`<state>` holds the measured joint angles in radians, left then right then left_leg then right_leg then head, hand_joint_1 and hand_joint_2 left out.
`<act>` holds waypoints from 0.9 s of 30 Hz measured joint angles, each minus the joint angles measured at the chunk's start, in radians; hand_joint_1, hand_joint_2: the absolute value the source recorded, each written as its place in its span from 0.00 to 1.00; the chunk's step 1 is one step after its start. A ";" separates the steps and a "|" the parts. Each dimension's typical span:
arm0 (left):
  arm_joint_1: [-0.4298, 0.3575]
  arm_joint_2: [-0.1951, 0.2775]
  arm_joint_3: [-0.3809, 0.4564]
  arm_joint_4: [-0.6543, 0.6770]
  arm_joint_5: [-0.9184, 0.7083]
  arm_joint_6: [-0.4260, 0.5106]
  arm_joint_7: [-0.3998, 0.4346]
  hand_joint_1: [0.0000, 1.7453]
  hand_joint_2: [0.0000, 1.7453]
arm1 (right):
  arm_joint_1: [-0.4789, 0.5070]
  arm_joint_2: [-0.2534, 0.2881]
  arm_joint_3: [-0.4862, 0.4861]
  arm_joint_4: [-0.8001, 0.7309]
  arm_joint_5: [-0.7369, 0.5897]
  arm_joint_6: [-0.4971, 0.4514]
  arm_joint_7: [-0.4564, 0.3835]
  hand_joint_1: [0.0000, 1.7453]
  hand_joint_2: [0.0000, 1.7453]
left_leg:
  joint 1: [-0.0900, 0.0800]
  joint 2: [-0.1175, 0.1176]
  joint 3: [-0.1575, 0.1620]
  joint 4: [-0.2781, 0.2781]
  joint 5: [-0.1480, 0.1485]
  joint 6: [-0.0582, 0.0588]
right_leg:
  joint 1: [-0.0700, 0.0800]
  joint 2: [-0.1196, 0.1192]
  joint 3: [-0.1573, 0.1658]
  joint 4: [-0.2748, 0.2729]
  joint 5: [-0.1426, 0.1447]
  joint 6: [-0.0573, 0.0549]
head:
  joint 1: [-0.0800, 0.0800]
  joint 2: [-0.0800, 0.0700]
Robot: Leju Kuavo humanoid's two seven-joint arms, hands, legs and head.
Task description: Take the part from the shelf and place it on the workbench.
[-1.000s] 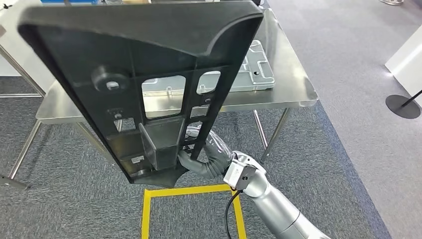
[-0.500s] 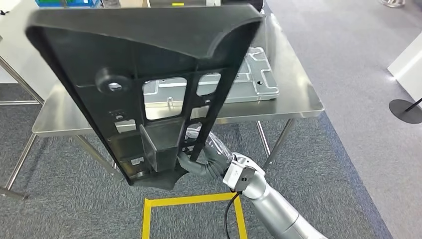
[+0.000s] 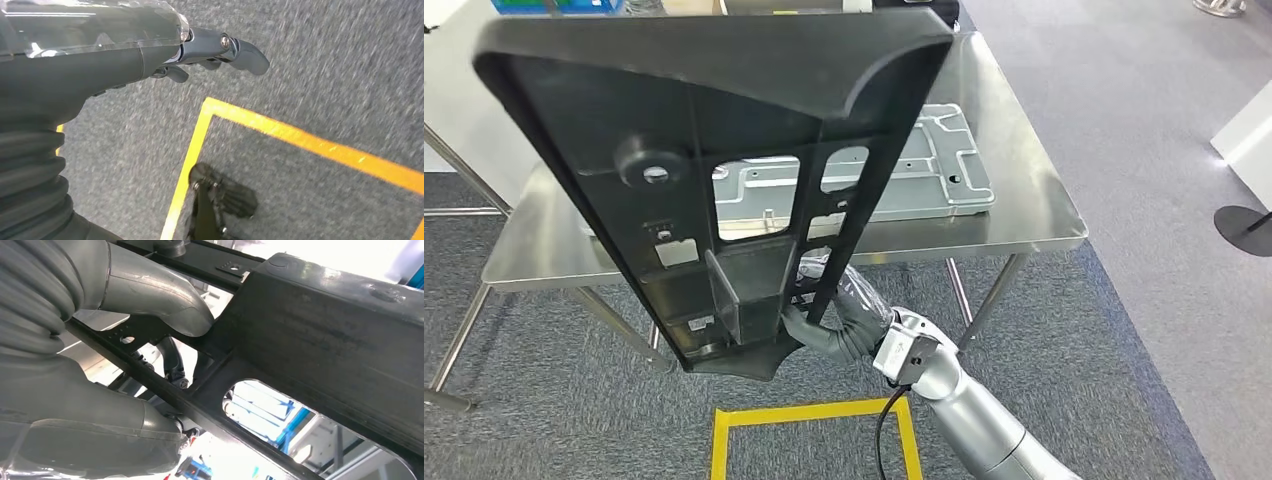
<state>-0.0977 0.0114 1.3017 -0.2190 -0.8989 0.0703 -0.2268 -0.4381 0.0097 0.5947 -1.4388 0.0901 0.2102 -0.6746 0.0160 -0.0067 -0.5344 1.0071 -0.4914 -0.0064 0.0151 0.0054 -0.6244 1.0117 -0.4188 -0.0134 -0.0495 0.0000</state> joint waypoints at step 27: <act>-0.003 0.009 -0.001 0.000 -0.001 -0.005 0.001 0.00 1.00 | 0.037 -0.002 -0.040 -0.033 0.014 -0.019 -0.004 1.00 1.00 | 0.000 0.000 -0.001 0.003 0.011 0.013 | -0.015 -0.001 -0.018 0.068 -0.010 0.025 | 0.000 0.000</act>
<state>-0.1004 0.0208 1.3008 -0.2191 -0.9003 0.0650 -0.2262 -0.4013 0.0076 0.5545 -1.4714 0.1046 0.1911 -0.6785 0.0161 -0.0071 -0.5356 1.0097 -0.4804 0.0070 0.0006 0.0041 -0.6426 1.0798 -0.4285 0.0115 -0.0493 0.0000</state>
